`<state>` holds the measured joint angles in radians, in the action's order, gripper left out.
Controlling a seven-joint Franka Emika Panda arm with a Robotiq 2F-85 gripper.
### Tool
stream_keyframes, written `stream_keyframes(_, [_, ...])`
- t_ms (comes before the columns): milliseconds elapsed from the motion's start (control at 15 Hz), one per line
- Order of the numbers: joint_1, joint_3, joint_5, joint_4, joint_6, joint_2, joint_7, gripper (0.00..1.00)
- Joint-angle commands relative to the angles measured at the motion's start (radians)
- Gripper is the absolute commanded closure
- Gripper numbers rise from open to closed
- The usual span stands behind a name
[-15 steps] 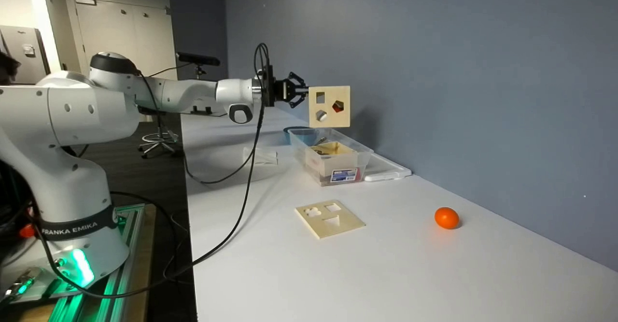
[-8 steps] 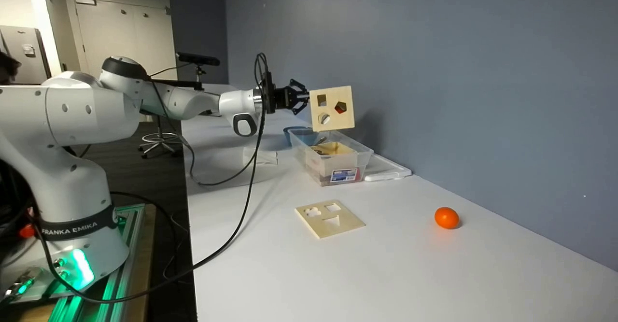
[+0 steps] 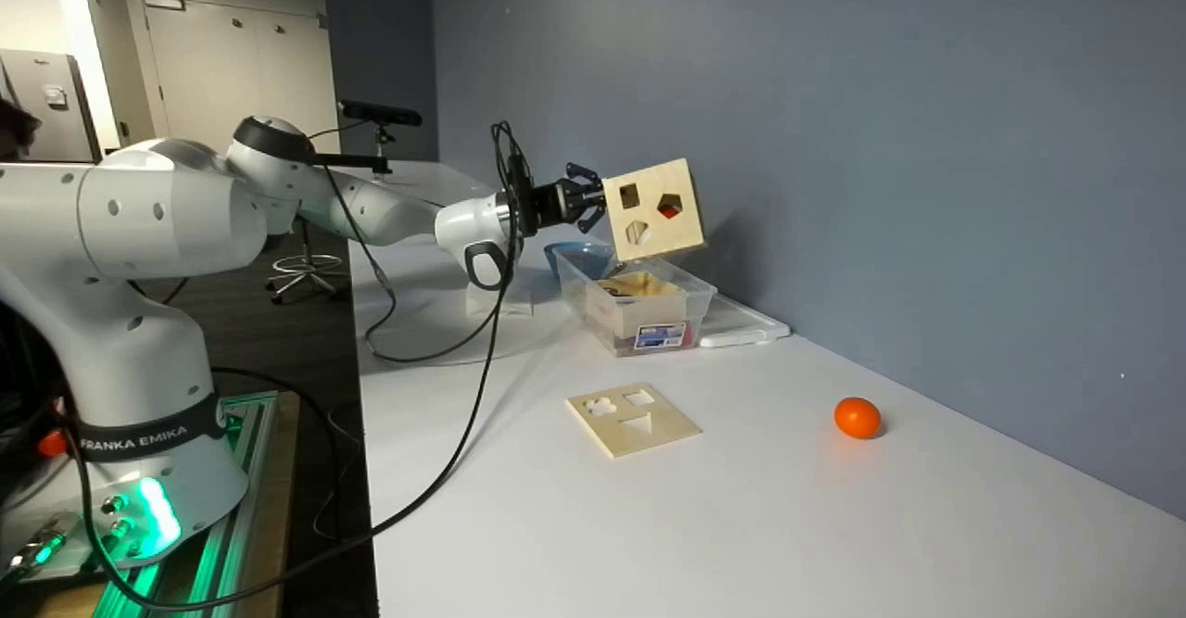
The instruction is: Pour some of the contents of the shape sorter into the wooden box
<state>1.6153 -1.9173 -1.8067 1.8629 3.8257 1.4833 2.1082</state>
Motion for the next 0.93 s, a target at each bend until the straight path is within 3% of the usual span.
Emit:
stream_keyframes(0, [0.037,0.001,0.015,0.001,0.089,0.005,-0.031,0.97])
stream_keyframes(867, [0.044,0.038,-0.064,0.023,0.141,-0.012,-0.069,0.97])
